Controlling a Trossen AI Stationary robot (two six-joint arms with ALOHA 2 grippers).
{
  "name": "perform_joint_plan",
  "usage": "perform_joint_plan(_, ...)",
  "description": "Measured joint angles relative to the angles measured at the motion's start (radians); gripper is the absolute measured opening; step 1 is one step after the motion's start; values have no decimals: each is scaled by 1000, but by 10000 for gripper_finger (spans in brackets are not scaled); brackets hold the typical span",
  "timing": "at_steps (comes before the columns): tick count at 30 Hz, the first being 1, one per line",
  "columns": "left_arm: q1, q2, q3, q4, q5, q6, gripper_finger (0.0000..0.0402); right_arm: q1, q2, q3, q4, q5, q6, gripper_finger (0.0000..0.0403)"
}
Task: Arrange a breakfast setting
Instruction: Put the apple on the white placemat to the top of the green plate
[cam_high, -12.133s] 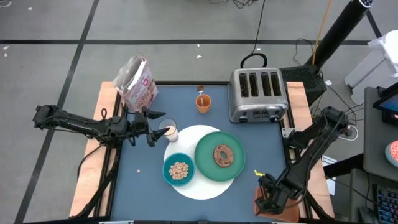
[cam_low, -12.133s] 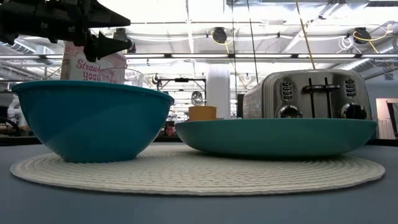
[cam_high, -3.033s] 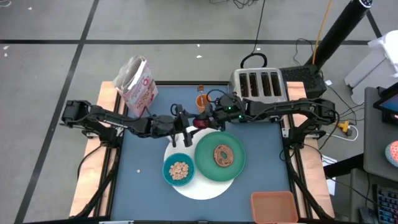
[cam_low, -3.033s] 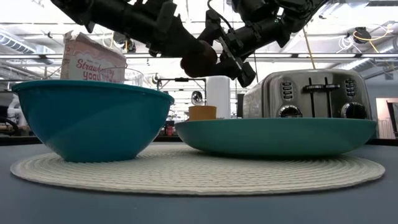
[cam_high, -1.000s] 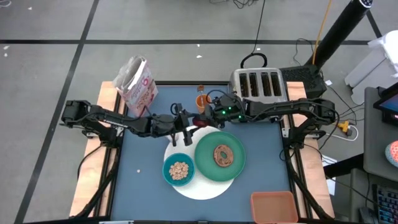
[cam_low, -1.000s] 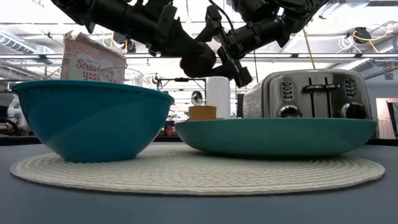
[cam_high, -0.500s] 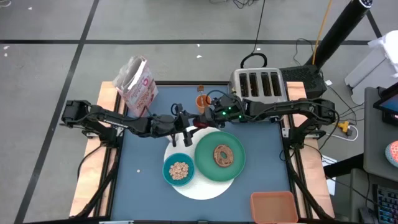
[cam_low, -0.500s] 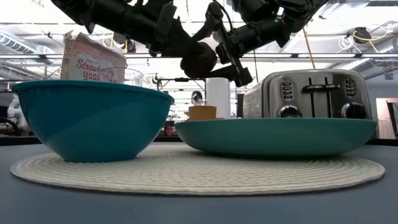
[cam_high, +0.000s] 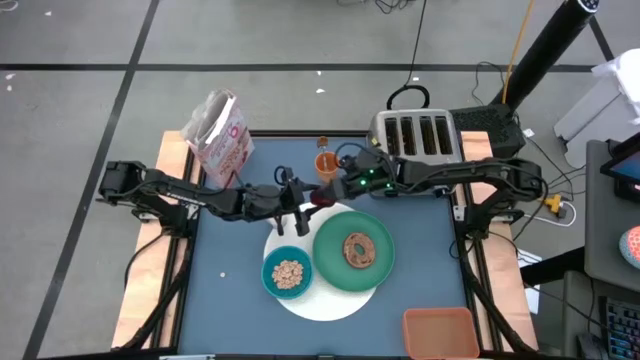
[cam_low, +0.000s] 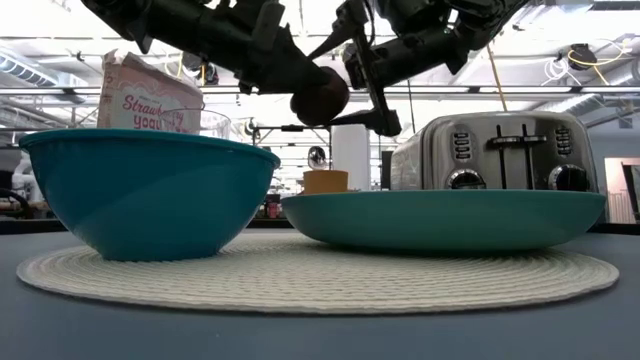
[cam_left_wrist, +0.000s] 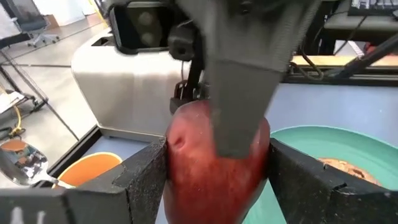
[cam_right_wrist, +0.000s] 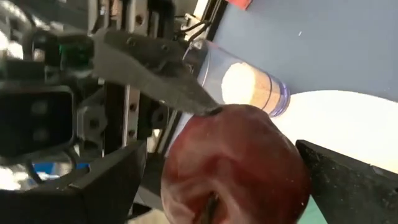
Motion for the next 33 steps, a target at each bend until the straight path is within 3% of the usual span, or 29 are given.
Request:
perform_joint_plan(12, 0, -83, -2, -73, 10, -69, 255, -24, -154, 2, -79, 1, -506, 400)
perform_joint_plan(20, 1, -128, 1, -85, 191, -166, 255, -5, -245, 1, -34, -53, -894, 400)
perform_joint_plan(25, 1, -135, 0, -82, 295, -223, 255, 70, -257, 1, -6, -133, -1113, 400)
perform_joint_plan(29, 1, -134, 0, -86, 367, -278, 255, 158, -258, 1, -22, -133, -1290, 400)
perform_joint_plan(33, 1, -134, 0, -85, 382, -315, 255, 234, -252, 0, -51, -46, -1454, 400)
